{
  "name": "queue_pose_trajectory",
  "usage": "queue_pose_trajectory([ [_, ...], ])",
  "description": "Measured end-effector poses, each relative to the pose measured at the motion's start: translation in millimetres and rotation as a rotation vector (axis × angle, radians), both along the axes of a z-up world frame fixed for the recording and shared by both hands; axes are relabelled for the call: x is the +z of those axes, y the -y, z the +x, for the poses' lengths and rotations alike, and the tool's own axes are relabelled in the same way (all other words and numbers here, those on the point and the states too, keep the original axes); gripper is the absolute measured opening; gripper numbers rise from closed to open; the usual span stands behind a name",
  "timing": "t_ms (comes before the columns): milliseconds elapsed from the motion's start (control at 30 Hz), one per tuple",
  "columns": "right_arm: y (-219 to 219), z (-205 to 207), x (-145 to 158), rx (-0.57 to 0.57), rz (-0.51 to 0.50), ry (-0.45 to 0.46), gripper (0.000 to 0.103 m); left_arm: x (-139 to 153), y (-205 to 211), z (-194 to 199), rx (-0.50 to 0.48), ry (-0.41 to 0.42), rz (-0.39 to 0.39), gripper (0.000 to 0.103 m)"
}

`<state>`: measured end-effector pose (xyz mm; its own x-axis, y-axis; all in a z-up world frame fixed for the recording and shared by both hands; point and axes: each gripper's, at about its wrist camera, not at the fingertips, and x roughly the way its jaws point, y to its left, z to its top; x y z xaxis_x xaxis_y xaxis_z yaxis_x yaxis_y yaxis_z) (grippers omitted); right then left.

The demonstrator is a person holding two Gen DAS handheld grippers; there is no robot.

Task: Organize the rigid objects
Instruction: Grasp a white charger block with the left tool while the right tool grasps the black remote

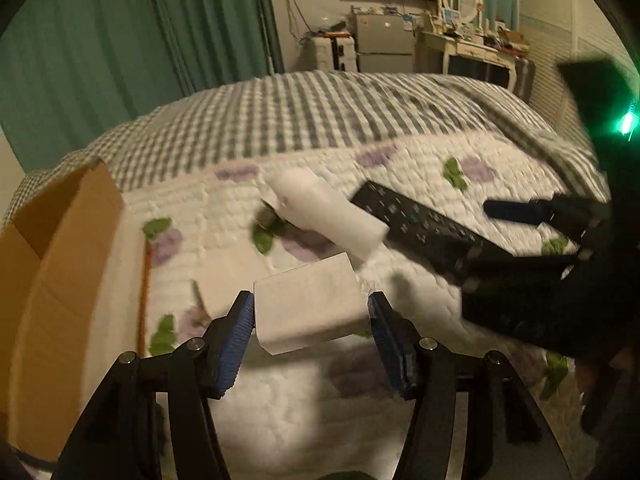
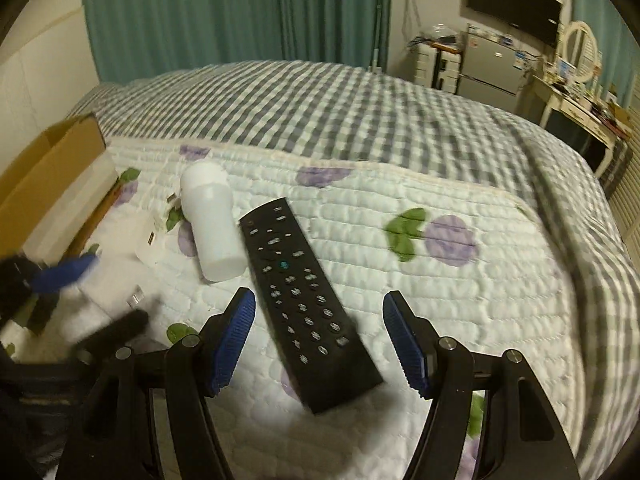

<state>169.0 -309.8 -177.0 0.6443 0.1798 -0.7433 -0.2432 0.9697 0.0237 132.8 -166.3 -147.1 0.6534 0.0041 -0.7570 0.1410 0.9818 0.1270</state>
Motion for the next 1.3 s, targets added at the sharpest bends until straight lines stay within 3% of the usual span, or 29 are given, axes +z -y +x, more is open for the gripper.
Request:
queue_pose_trajectory([
  [267,-17,17,-22,0.039,-0.028,-0.022,0.065,4,-9,15,0.023,0.005,0.007,0.059],
  [333,-22,17,-25,0.031,-0.077,-0.013,0.053,3,-10,17,0.024,0.002,0.008,0.059],
  [467,-22,6,-22,0.034,-0.096,-0.009,0.043,4,-9,17,0.026,-0.002,0.005,0.059],
  [733,-1,-27,1,-0.022,-0.072,-0.009,0.041,31,-4,-1,0.017,0.018,-0.032,0.059],
  [1067,-7,-74,93,-0.053,-0.078,0.071,0.041,103,-14,-33,-0.009,0.107,-0.088,0.059],
  [1300,-46,-109,176,-0.033,-0.090,0.184,0.041,162,-58,-54,-0.009,0.216,-0.094,0.059],
])
